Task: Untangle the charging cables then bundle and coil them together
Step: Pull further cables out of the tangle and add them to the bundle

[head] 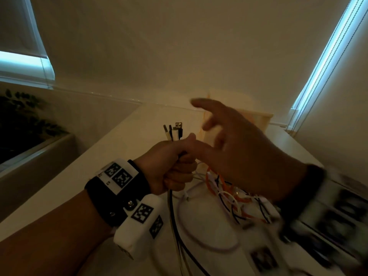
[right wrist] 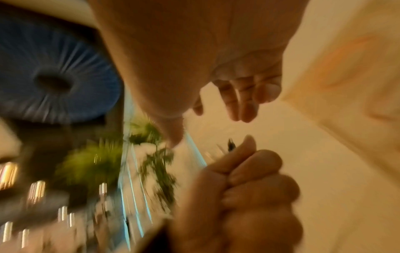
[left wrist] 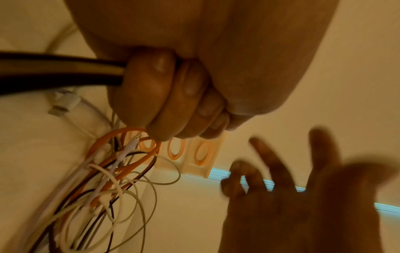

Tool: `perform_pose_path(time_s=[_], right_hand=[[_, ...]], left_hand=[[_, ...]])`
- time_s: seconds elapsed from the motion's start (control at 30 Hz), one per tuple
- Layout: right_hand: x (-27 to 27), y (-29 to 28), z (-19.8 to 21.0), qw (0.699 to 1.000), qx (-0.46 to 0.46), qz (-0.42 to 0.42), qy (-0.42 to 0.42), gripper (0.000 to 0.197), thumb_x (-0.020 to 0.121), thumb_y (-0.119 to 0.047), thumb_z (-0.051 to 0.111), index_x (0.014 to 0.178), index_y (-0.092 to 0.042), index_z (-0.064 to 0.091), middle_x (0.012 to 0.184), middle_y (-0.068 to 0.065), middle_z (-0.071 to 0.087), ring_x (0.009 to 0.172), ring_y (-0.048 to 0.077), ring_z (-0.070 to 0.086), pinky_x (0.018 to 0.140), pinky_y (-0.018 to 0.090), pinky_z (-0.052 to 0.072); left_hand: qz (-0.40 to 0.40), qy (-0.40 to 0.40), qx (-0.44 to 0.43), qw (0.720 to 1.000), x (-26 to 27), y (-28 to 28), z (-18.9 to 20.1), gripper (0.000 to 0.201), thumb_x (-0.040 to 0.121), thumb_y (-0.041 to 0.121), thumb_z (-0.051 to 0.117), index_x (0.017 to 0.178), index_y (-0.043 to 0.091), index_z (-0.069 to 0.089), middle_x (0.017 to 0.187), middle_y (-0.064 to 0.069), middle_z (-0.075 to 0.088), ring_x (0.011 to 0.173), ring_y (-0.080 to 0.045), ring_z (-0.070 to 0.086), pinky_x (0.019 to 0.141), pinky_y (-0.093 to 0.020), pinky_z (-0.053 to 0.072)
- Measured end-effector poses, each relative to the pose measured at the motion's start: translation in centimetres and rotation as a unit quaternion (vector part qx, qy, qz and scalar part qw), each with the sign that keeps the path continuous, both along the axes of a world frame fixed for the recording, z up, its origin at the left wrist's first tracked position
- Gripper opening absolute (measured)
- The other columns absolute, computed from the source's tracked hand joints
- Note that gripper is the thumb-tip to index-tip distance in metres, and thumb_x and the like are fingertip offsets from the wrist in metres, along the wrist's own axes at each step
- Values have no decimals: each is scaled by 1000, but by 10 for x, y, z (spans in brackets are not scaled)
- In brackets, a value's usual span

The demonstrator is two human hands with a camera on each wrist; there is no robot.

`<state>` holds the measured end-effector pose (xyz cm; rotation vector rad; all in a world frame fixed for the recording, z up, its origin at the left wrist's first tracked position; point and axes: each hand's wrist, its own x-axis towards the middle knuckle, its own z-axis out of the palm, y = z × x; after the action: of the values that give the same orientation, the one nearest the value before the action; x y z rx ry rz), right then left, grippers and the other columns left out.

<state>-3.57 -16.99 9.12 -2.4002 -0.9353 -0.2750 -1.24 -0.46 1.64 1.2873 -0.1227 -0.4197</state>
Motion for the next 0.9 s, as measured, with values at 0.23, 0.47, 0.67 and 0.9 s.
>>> perform_pose_path(time_s=[0.23, 0.47, 0.67, 0.9], right_hand=[[65, 75, 14, 941, -308, 66, -125, 47, 100, -58, 37, 99, -21, 66, 76, -9, 52, 70, 4, 48, 62, 22, 34], [86, 98, 15, 952, -247, 80, -161, 43, 106, -37, 35, 89, -10, 64, 65, -10, 49, 60, 7, 44, 65, 26, 35], [81, 97, 18, 958, -213, 103, -165, 38, 98, -56, 46, 91, -20, 59, 75, -8, 54, 67, 7, 49, 60, 24, 36], [70, -21, 6, 994, -1, 52, -100, 28, 90, -51, 56, 111, -33, 64, 71, -7, 59, 62, 6, 55, 62, 28, 48]], left_hand=[[35, -32, 36, 998, -2, 0, 3, 49, 101, 22, 37, 52, 21, 31, 53, 3, 20, 46, -12, 9, 45, -19, 7], [90, -40, -25, 995, 2, 7, 4, 55, 103, 20, 36, 48, 21, 34, 50, 5, 22, 38, -7, 14, 47, -25, 6], [116, -32, -19, 993, 4, 15, 8, 51, 101, 32, 34, 52, 23, 27, 55, 4, 14, 41, -9, 12, 48, -25, 5], [149, -62, 61, 985, 19, 40, 6, 58, 98, 63, 35, 64, 21, 15, 61, 2, 8, 48, -14, 6, 46, -23, 5]])
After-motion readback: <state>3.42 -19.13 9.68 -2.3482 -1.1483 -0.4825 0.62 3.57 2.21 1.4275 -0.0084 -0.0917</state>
